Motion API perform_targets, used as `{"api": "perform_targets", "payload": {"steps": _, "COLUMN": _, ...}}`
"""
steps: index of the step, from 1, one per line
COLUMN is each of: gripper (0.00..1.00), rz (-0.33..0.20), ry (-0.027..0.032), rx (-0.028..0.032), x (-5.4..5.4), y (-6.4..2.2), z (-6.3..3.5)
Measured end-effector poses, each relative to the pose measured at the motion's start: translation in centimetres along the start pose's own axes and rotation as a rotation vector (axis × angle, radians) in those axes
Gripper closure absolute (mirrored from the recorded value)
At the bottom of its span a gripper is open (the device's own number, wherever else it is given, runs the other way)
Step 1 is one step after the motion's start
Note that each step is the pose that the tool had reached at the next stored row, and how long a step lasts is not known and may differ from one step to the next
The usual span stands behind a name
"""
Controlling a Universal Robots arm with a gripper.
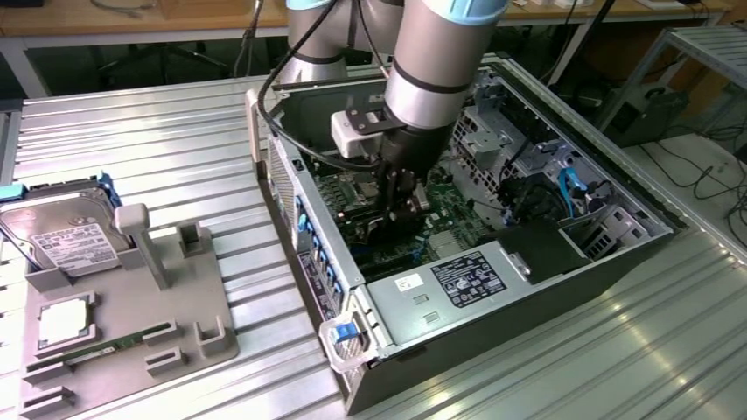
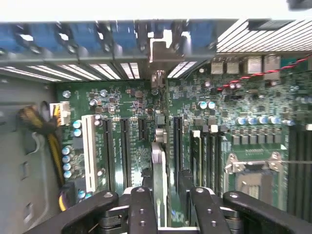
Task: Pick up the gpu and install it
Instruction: 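Insert the gpu into the slot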
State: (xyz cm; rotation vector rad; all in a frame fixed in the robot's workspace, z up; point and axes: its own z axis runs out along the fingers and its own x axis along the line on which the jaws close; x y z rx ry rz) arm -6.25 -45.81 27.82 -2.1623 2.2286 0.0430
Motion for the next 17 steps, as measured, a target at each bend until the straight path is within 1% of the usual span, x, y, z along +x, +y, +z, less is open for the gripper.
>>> {"api": "perform_targets", "payload": {"steps": 1, "gripper": 0.65, "rz": 0.000, "ry": -0.0001, "rx": 0.0013, "x": -0.02, "y": 0.00, "z": -0.47}}
{"api": "perform_targets", "payload": {"steps": 2, "gripper": 0.65, "rz": 0.000, "ry": 0.0001, "rx": 0.0049, "x": -0.05, "y": 0.01, "z": -1.05}}
{"api": "perform_targets", "payload": {"steps": 3, "gripper": 0.65, "rz": 0.000, "ry": -0.0004, "rx": 0.0083, "x": -0.05, "y": 0.04, "z": -1.07}}
{"api": "perform_targets", "payload": {"steps": 5, "gripper": 0.67, "rz": -0.001, "ry": -0.0005, "rx": 0.0086, "x": -0.06, "y": 0.04, "z": -1.07}}
{"api": "perform_targets", "payload": {"steps": 8, "gripper": 0.86, "rz": 0.000, "ry": -0.0004, "rx": 0.0086, "x": -0.05, "y": 0.06, "z": -1.07}}
{"api": "perform_targets", "payload": {"steps": 9, "gripper": 0.86, "rz": 0.000, "ry": -0.0004, "rx": 0.0086, "x": -0.05, "y": 0.07, "z": -1.07}}
{"api": "perform_targets", "payload": {"steps": 10, "gripper": 0.89, "rz": 0.000, "ry": -0.0003, "rx": 0.0085, "x": -0.05, "y": 0.08, "z": -1.08}}
{"api": "perform_targets", "payload": {"steps": 17, "gripper": 0.89, "rz": 0.000, "ry": -0.0004, "rx": 0.0086, "x": -0.05, "y": 0.15, "z": -1.07}}
